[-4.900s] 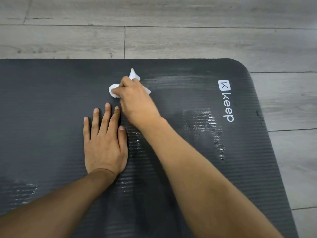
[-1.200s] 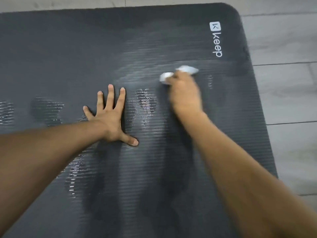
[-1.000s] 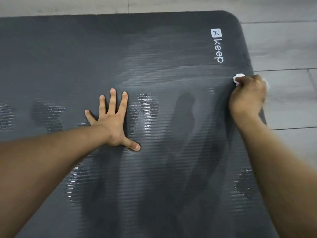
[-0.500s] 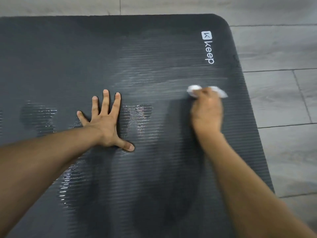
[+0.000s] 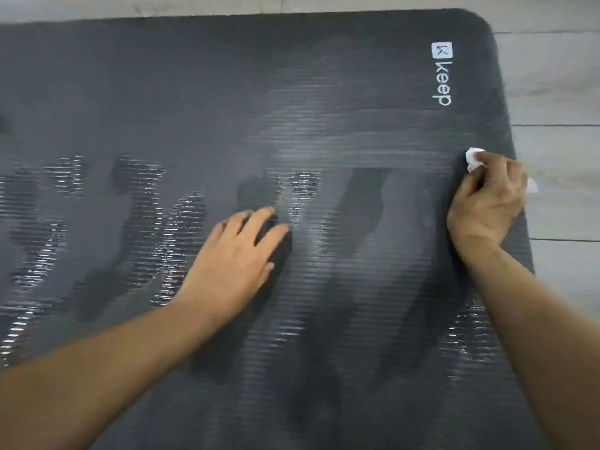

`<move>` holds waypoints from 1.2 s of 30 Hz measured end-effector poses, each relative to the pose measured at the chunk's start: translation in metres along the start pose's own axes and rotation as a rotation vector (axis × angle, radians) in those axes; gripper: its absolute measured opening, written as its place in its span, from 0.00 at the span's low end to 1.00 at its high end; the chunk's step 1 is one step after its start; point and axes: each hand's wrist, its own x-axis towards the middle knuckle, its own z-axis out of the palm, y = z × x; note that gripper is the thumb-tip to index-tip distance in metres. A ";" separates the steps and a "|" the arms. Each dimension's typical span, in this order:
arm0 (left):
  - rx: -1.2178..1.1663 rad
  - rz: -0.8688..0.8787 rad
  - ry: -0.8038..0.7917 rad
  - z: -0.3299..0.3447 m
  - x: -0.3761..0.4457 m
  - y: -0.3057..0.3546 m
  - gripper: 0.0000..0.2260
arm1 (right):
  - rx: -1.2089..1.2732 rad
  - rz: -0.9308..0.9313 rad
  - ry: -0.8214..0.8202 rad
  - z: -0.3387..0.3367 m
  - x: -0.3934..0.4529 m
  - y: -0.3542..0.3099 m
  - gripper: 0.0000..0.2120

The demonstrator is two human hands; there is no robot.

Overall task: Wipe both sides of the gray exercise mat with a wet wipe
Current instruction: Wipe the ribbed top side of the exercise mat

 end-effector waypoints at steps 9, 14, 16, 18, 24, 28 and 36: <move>-0.082 -0.091 -0.422 0.026 -0.062 0.034 0.57 | -0.084 0.071 -0.106 -0.008 0.000 -0.009 0.16; -0.090 -0.120 -0.448 0.027 -0.061 0.037 0.57 | -0.007 -0.125 -0.463 0.021 -0.065 -0.142 0.13; -0.067 -0.118 -0.454 0.027 -0.059 0.037 0.54 | 0.084 -0.354 -0.660 0.039 -0.111 -0.214 0.12; -0.063 -0.108 -0.470 0.027 -0.057 0.035 0.50 | 0.072 -0.526 -0.799 0.048 -0.139 -0.257 0.12; -0.101 -0.122 -0.445 0.029 -0.058 0.035 0.56 | 0.009 -0.445 -0.564 0.012 -0.087 -0.134 0.12; -0.118 -0.124 -0.451 0.031 -0.059 0.034 0.57 | -0.215 -0.010 -0.379 -0.065 -0.026 -0.017 0.15; -0.092 -0.102 -0.466 0.032 -0.059 0.031 0.55 | -0.001 -0.311 -0.631 0.014 -0.112 -0.190 0.11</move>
